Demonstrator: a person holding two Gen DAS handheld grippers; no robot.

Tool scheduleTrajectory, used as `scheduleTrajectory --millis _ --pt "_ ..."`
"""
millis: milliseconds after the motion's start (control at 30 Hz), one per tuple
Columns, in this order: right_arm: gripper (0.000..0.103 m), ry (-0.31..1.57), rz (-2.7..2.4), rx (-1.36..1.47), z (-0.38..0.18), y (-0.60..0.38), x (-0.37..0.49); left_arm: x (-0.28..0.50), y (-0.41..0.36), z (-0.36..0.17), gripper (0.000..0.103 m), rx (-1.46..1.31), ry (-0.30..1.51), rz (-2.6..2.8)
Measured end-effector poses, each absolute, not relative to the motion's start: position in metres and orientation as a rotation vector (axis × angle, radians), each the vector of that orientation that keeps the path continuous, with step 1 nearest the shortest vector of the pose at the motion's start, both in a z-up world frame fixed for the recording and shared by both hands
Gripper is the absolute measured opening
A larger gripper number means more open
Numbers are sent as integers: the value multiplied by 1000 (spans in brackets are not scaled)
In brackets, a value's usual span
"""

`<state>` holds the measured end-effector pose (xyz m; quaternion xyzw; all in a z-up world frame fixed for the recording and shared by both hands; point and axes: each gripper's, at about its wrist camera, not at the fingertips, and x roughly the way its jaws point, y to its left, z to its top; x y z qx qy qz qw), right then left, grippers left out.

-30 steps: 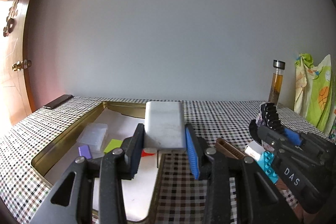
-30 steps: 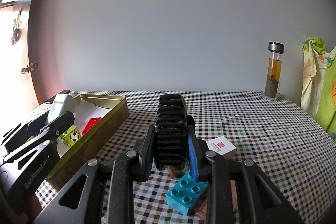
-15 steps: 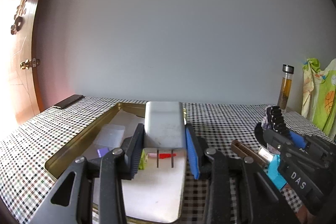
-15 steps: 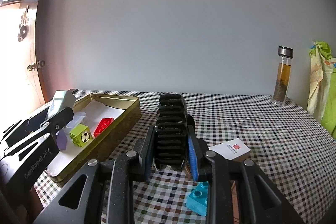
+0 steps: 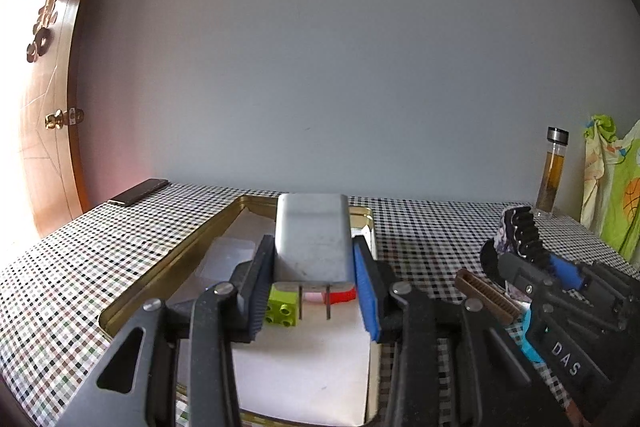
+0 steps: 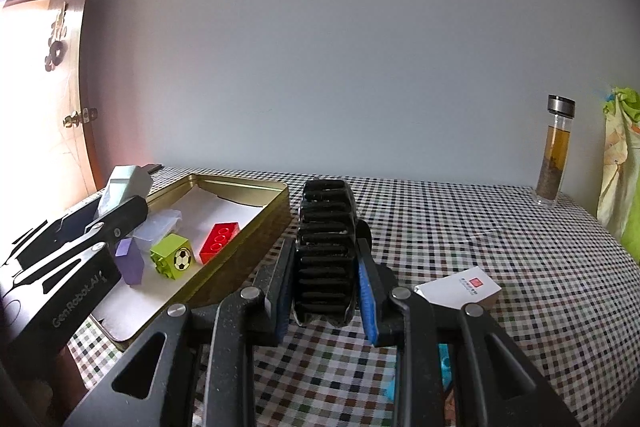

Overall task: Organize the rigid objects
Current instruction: 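Carry the white charger and black ribbed object over the tin with both grippers, then lower the white charger into the tin with the left gripper while the right gripper holds the black object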

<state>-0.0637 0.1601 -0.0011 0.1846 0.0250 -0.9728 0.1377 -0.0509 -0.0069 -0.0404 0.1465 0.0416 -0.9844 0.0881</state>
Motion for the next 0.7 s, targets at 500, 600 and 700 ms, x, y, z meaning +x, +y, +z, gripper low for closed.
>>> scheduleTrajectory --millis 500,600,700 --pt "30 109 -2769 542 -3 135 -65 -51 -28 -41 37 453 150 -2895" --pt "30 116 -2761 543 -3 131 -65 -51 -29 -40 37 459 154 -2891" --pt "30 123 -2754 544 -3 126 -65 -51 -32 -41 37 464 162 -2887"
